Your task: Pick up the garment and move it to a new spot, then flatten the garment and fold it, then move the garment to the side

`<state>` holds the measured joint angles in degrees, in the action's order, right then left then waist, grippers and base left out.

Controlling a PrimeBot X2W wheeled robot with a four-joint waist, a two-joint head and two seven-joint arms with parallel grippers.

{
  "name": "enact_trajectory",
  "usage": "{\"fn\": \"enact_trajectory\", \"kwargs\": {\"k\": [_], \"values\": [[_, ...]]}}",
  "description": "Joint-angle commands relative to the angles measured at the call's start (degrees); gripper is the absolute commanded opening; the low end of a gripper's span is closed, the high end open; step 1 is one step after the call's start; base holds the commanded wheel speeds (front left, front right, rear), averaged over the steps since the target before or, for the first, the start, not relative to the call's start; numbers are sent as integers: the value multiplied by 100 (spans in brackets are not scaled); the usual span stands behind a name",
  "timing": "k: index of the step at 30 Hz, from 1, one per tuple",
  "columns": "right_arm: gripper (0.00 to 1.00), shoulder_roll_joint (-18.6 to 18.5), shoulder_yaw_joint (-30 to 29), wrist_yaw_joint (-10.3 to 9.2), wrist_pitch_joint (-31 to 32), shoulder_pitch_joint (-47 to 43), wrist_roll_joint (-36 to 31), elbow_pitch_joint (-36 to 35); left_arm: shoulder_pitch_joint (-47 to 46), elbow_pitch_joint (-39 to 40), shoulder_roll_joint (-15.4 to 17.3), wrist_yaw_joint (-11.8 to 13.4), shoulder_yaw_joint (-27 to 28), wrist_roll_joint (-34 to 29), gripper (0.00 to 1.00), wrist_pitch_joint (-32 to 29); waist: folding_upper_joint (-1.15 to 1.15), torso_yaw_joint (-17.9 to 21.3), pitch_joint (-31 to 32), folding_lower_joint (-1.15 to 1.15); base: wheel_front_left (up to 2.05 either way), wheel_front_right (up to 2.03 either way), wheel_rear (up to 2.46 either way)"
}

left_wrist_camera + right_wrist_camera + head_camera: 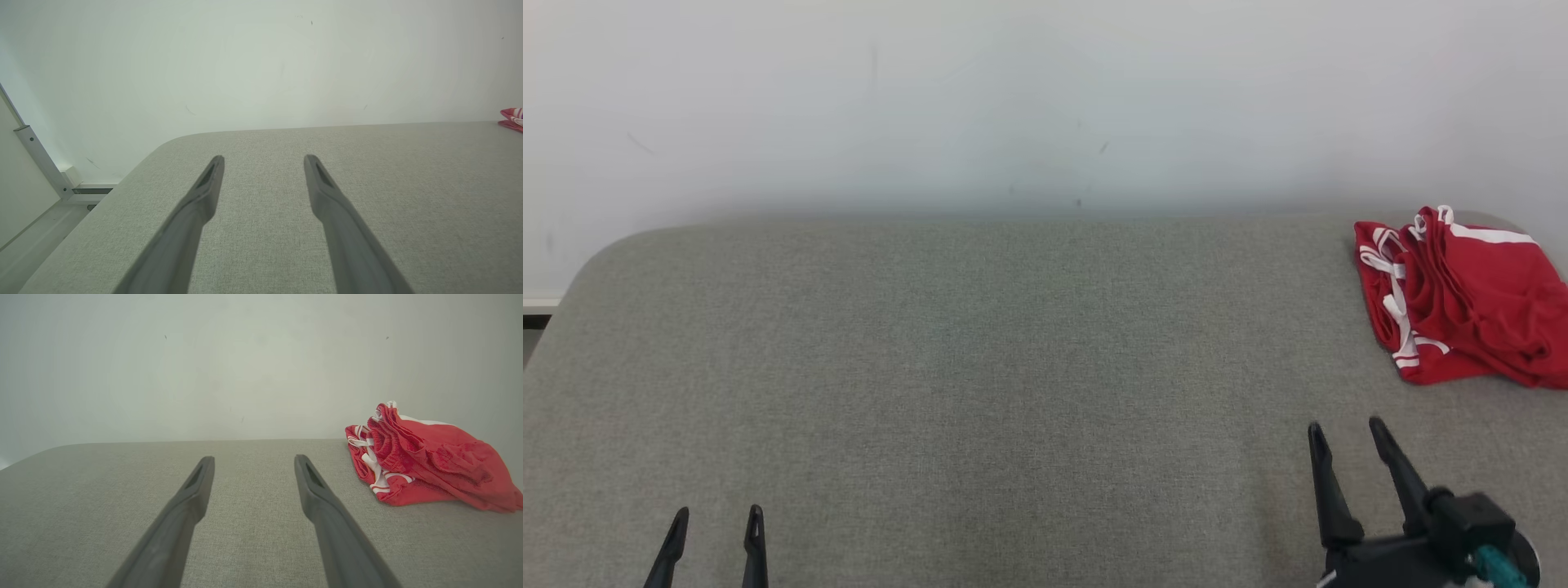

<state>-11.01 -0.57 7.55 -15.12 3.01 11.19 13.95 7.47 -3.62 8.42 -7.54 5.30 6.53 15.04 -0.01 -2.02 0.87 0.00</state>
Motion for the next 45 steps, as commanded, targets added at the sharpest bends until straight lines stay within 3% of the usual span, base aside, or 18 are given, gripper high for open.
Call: {"fn": "enact_trajectory", "kwargs": {"k": [1,15,45], "values": [[100,80,-44,-18,1,-155,-74,-43,15,-24,20,17,-11,-16,100,16,1,-47,56,0,0,0,0],[100,588,-324,-18,1,-935,-442,-417,71,-158,139,17,-229,49,100,17,1,-80,313,0,0,0,0],[100,606,-395,-18,1,-1049,-550,-299,-66,-504,253,17,-433,368,100,17,1,13,298,0,0,0,0]]}}
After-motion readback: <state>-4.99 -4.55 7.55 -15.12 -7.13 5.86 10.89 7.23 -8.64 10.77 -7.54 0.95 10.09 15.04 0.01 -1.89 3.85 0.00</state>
